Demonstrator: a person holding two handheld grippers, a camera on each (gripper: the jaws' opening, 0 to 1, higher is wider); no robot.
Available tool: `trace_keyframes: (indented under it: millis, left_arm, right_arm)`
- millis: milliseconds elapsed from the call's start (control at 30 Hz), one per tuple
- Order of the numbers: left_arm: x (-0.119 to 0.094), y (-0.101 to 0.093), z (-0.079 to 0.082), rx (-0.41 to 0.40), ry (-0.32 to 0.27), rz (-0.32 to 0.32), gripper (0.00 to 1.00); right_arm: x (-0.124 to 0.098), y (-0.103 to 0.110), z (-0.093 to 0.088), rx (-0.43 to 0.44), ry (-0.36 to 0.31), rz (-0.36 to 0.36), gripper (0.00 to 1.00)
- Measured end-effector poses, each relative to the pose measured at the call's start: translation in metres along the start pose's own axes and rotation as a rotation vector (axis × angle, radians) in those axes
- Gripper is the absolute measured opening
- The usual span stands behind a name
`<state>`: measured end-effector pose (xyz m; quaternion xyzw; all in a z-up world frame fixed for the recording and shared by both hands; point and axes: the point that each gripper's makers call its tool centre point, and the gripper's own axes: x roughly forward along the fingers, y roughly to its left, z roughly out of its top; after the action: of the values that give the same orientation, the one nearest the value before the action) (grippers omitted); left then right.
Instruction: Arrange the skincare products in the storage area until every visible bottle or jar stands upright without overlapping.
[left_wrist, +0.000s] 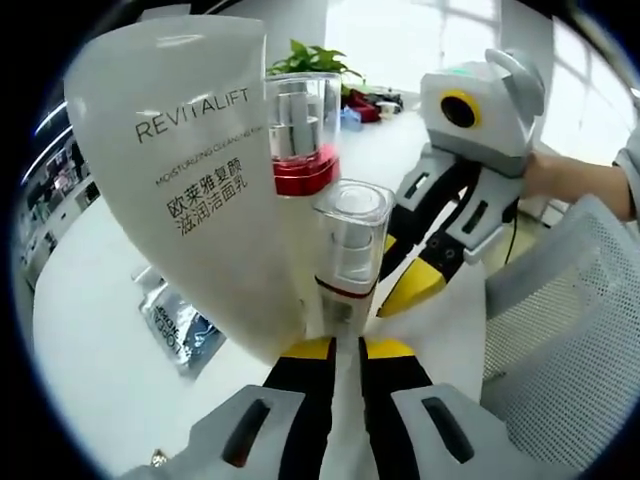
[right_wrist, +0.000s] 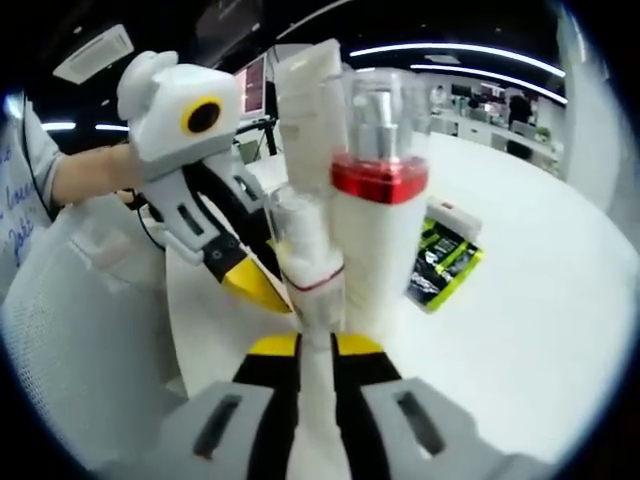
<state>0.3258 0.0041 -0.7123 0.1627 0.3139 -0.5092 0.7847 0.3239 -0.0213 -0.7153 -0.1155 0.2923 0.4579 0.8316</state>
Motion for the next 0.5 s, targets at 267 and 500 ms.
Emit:
trace_keyframes:
  millis: [267,500]
  left_arm:
    - [-0.012,-0.001,0.000,0.010,-0.007,0.007,0.11]
    - [-0.025,-0.001,-0.001,0.036,-0.003,0.019,0.17]
  right_arm:
    - [-0.006,0.002,0.004,0.004,-0.007,-0.001,0.15]
    - [-0.014,0.005,0.007,0.005,-0.012,-0.015,0.20]
